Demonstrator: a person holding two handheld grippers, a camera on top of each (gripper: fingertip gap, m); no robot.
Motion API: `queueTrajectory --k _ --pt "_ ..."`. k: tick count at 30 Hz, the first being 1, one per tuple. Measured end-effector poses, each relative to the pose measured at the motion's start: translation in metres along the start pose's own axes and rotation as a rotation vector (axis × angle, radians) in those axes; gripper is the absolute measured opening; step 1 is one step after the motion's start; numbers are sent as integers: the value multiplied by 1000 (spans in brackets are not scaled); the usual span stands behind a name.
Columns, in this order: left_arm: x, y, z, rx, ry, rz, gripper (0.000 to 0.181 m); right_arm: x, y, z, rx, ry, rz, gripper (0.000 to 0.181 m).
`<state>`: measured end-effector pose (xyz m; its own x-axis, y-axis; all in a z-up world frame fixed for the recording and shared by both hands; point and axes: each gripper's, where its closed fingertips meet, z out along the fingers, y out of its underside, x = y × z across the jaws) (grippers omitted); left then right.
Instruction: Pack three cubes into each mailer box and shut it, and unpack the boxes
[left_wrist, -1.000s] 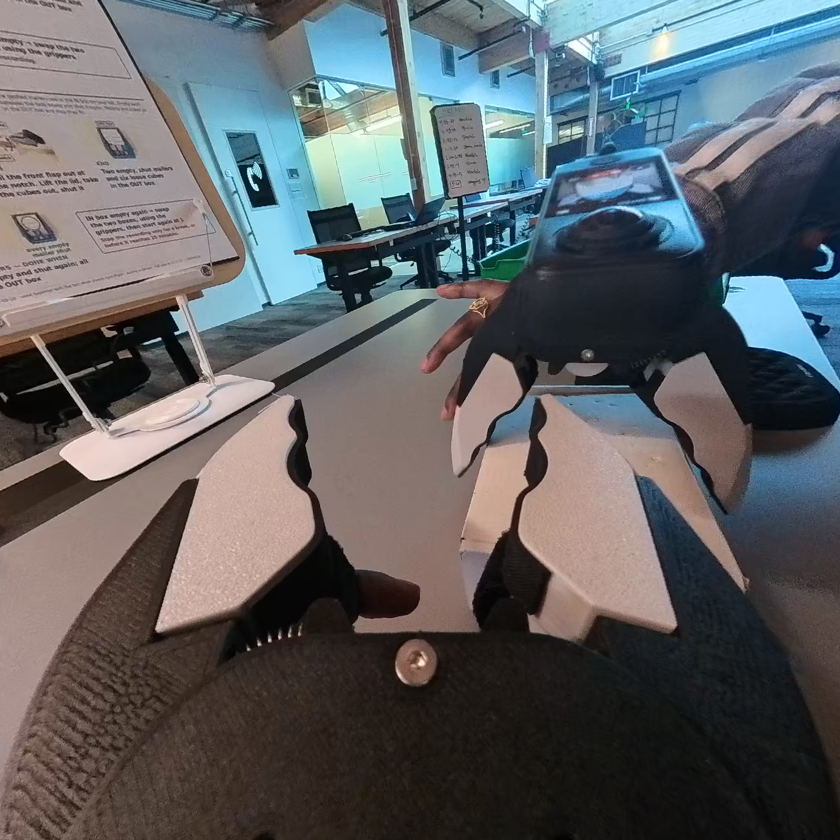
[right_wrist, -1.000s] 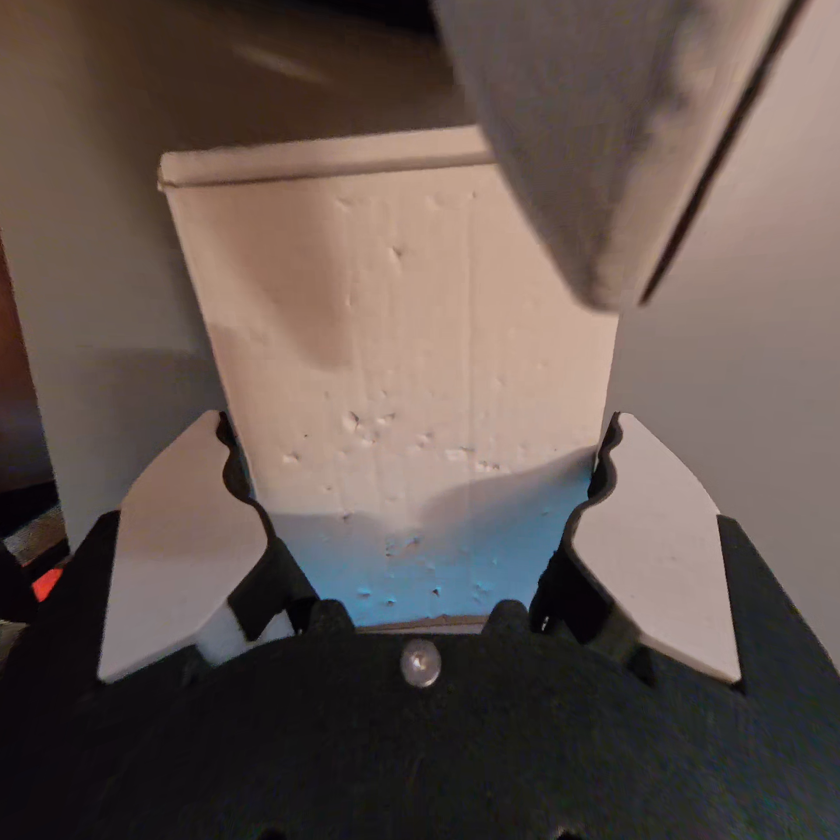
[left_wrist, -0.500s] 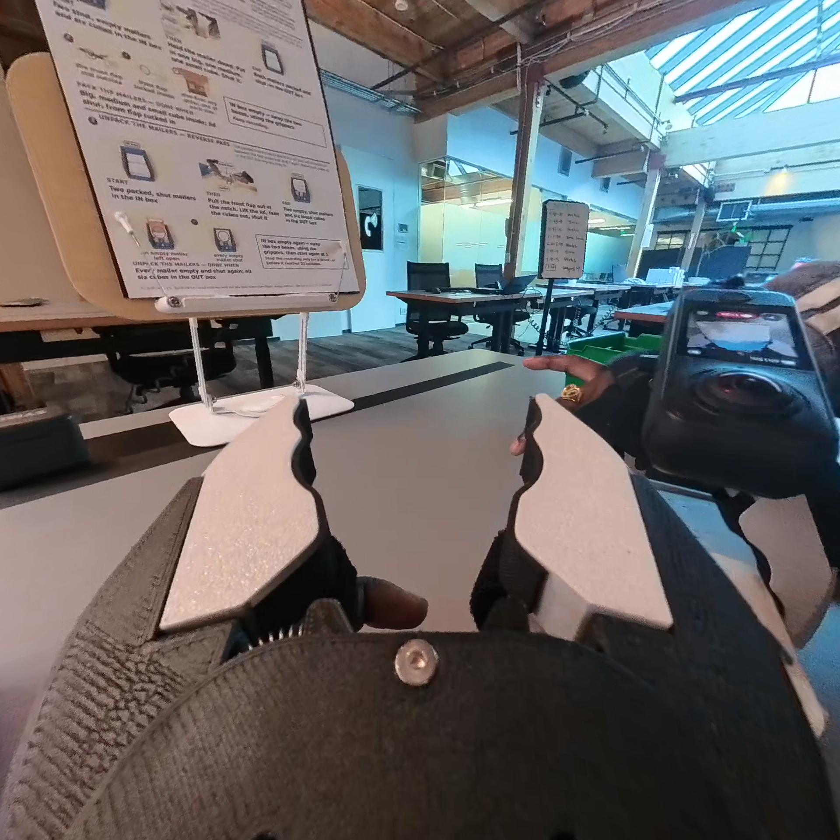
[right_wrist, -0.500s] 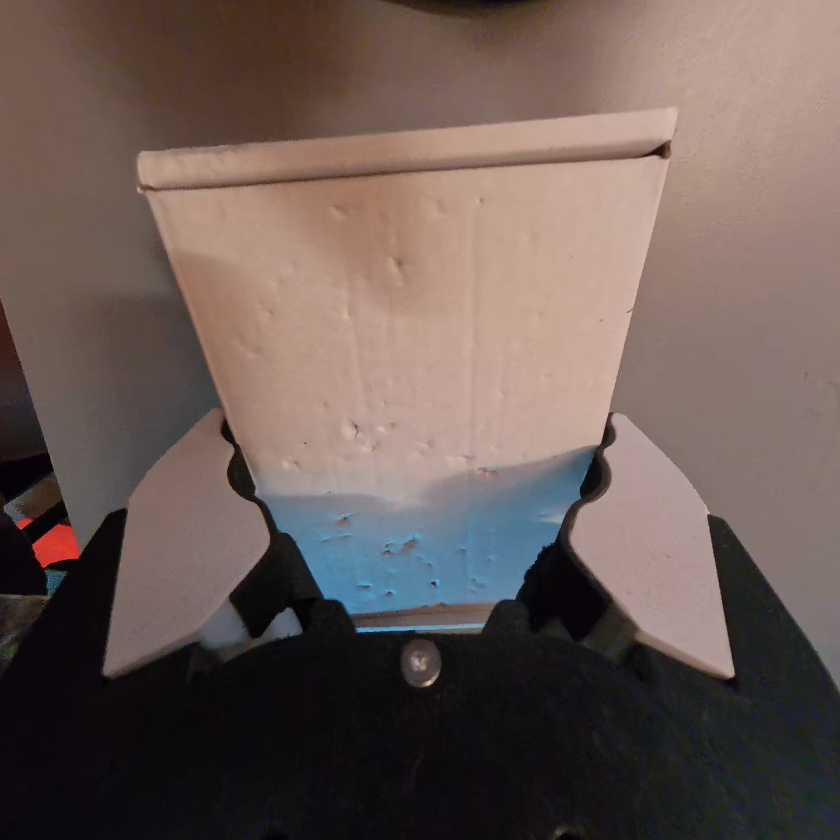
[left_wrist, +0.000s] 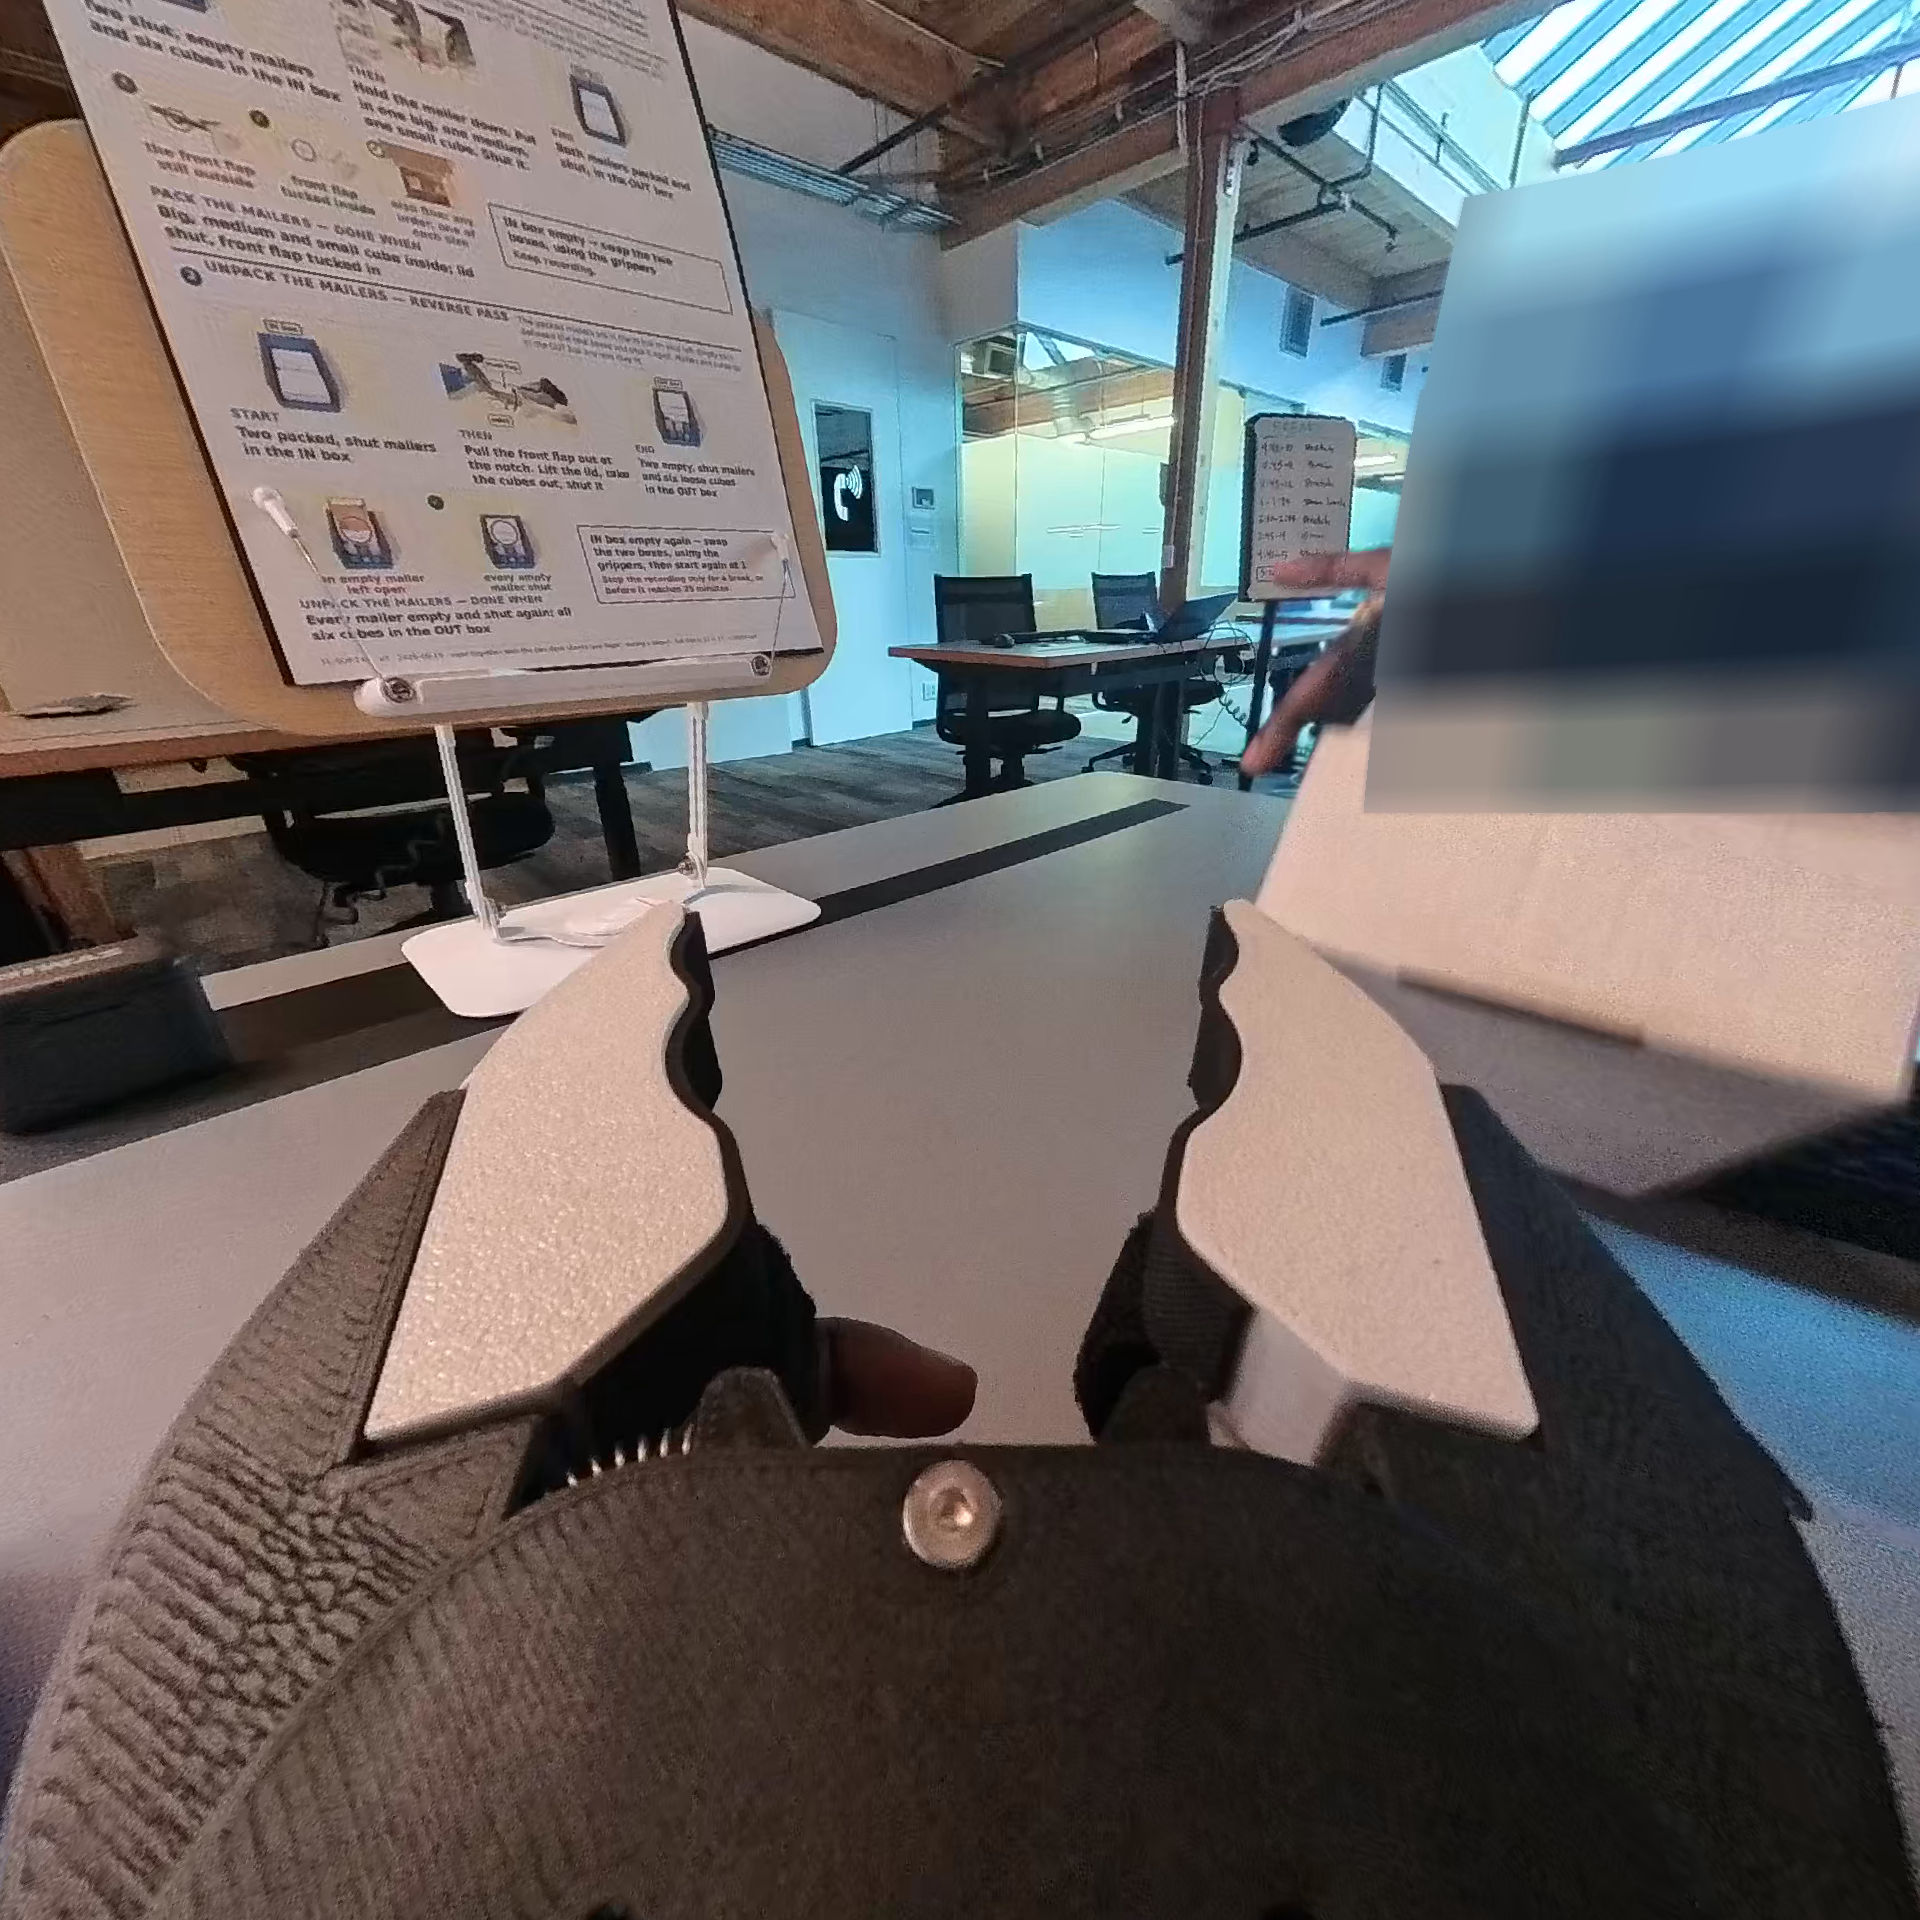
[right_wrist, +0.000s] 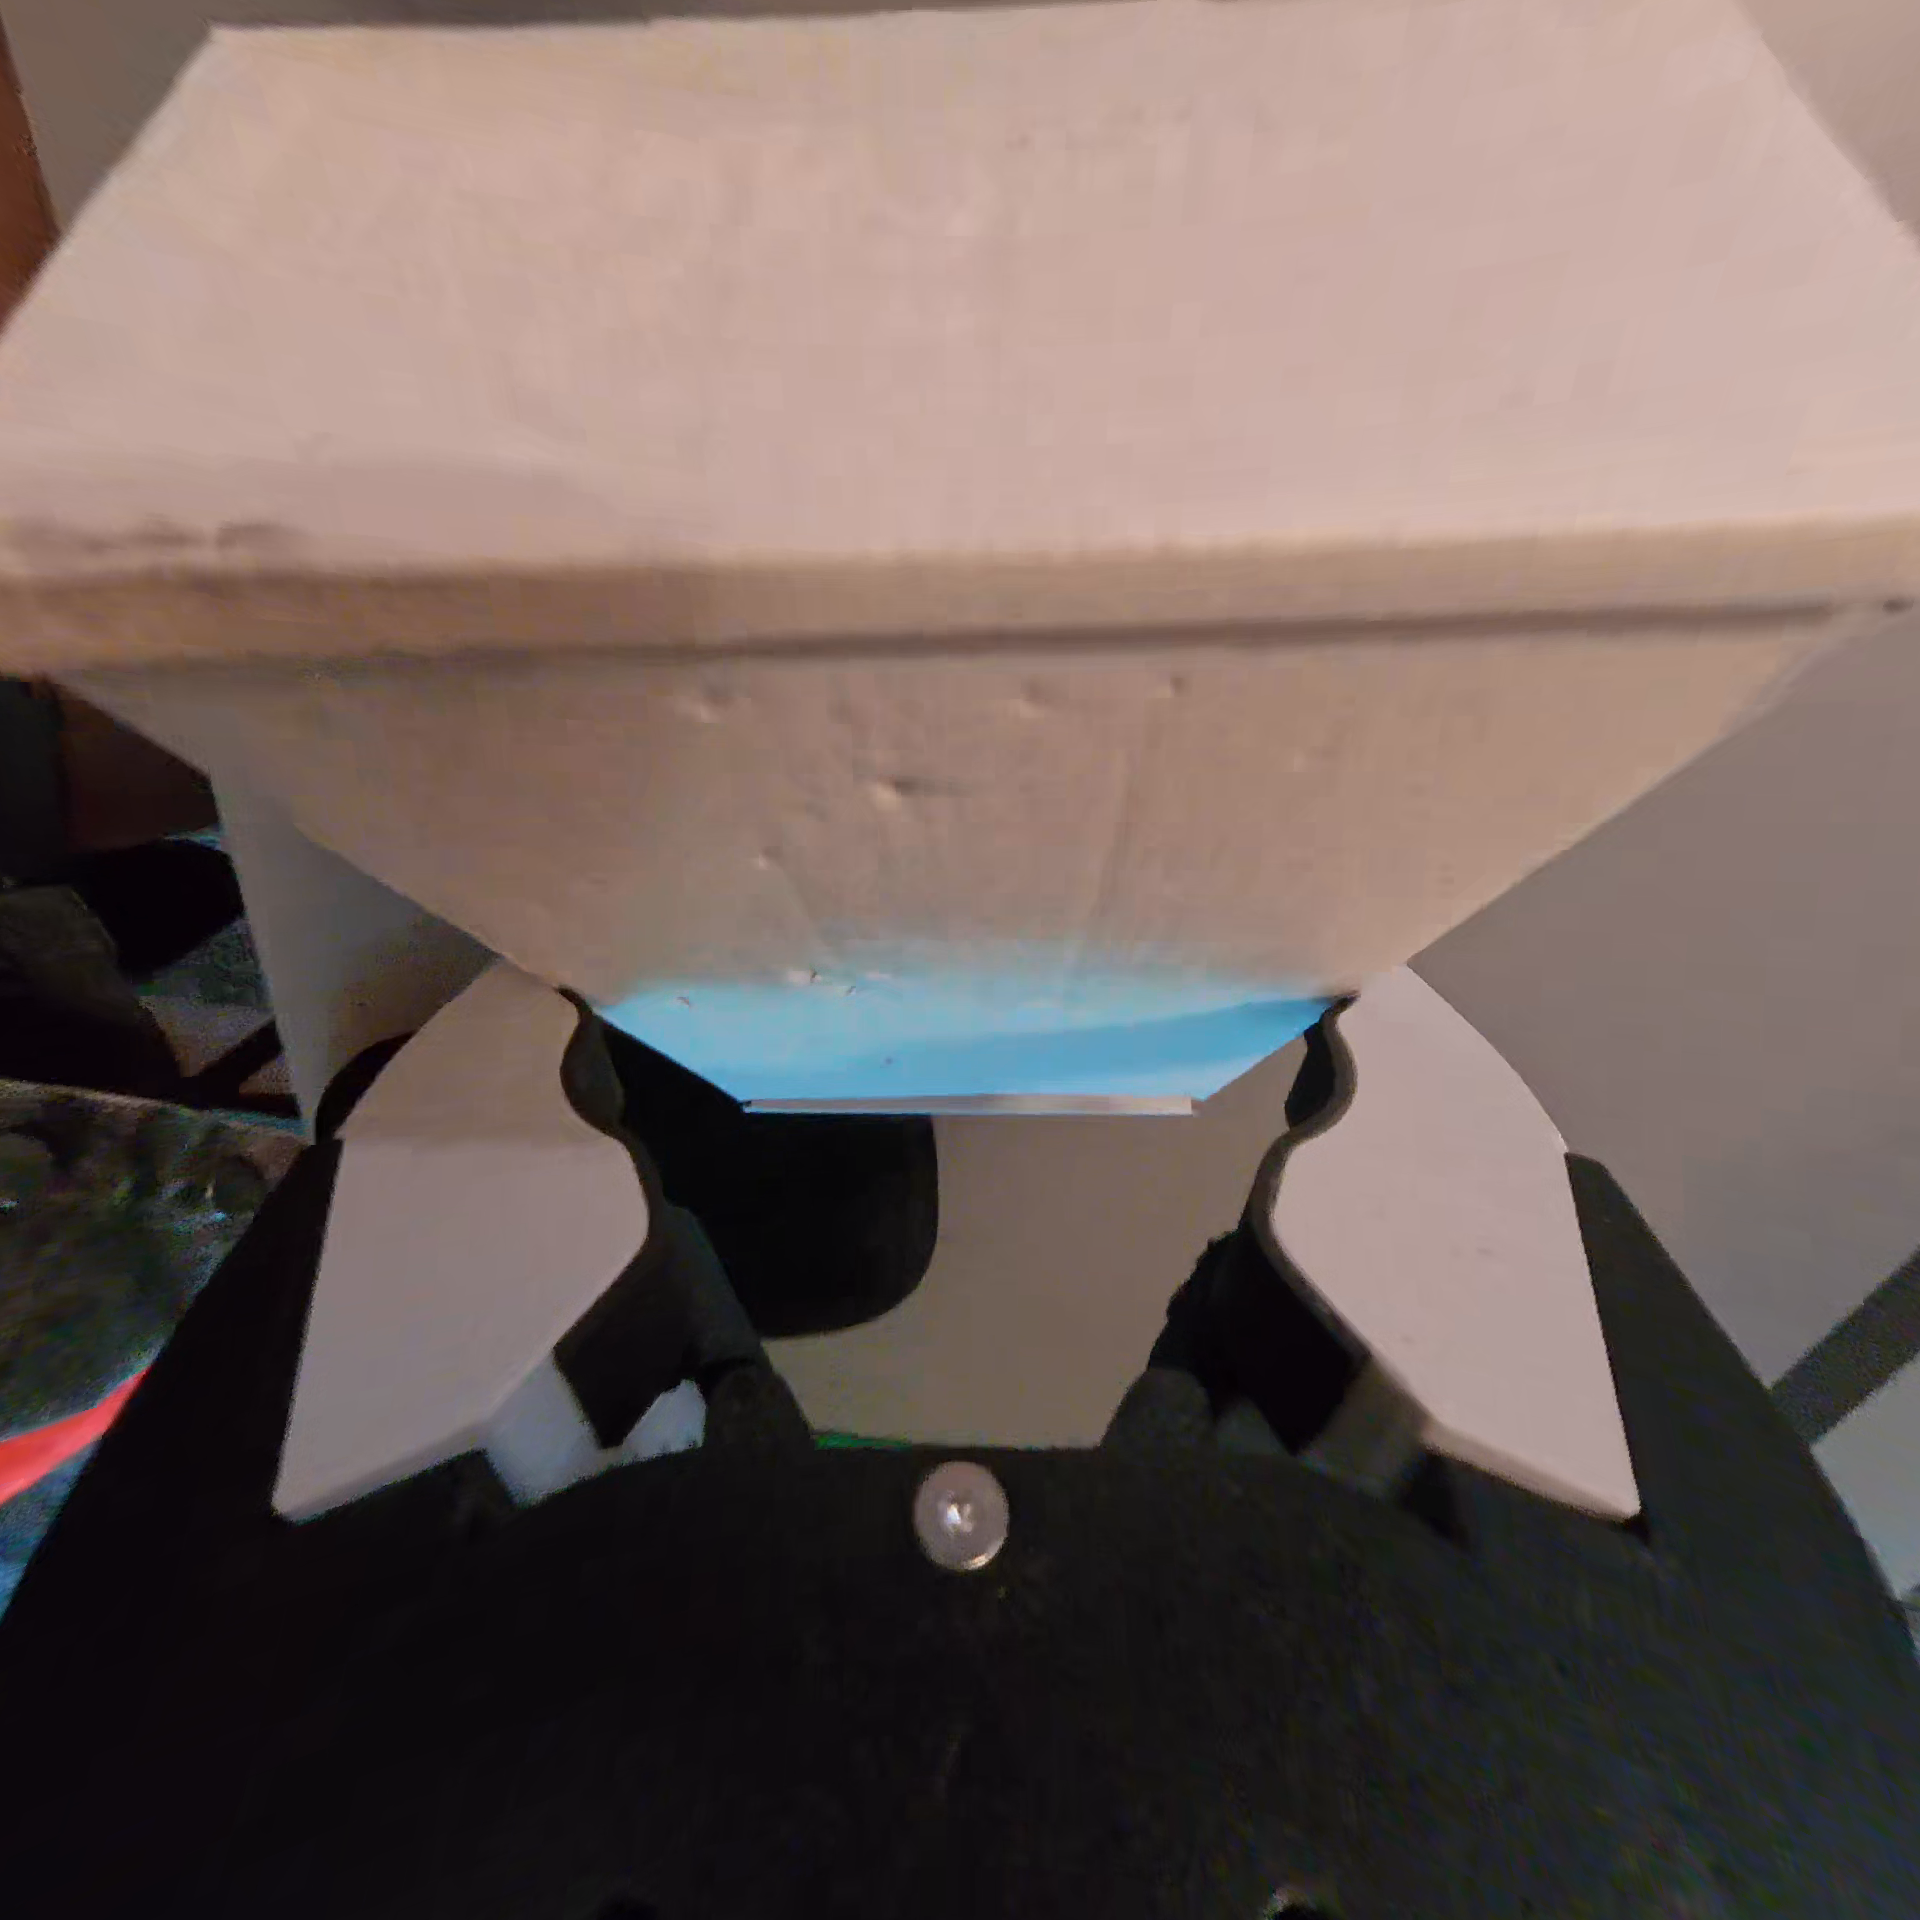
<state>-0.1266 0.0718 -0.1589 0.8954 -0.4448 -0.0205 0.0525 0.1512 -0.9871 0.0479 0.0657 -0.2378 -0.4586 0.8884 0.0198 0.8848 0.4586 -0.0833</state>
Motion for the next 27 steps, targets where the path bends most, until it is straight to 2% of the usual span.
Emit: queueTrajectory --k 1,5,8,11,15,17,21,27 --pt "0 0 0 1 2 -1 90 2 7 -10 6 12 22 130" --pt "2 2 1 -6 6 5 90 5 43 -48 15 61 112 128" --pt "2 3 1 -8 7 17 90 4 83 -80 6 117 195 128" --pt "1 4 1 -11 7 12 90 -1 141 -107 -42 164 328 128" --pt "-2 7 2 -19 -1 11 90 -5 237 -132 -162 263 471 128" --pt "-3 7 2 -16 -6 9 90 -7 280 -130 -218 268 526 128" --pt "-4 7 1 -15 -12 11 90 -9 346 -92 -360 217 565 129" --pt "-4 9 2 -22 -6 10 90 -7 403 -43 -552 136 560 127"
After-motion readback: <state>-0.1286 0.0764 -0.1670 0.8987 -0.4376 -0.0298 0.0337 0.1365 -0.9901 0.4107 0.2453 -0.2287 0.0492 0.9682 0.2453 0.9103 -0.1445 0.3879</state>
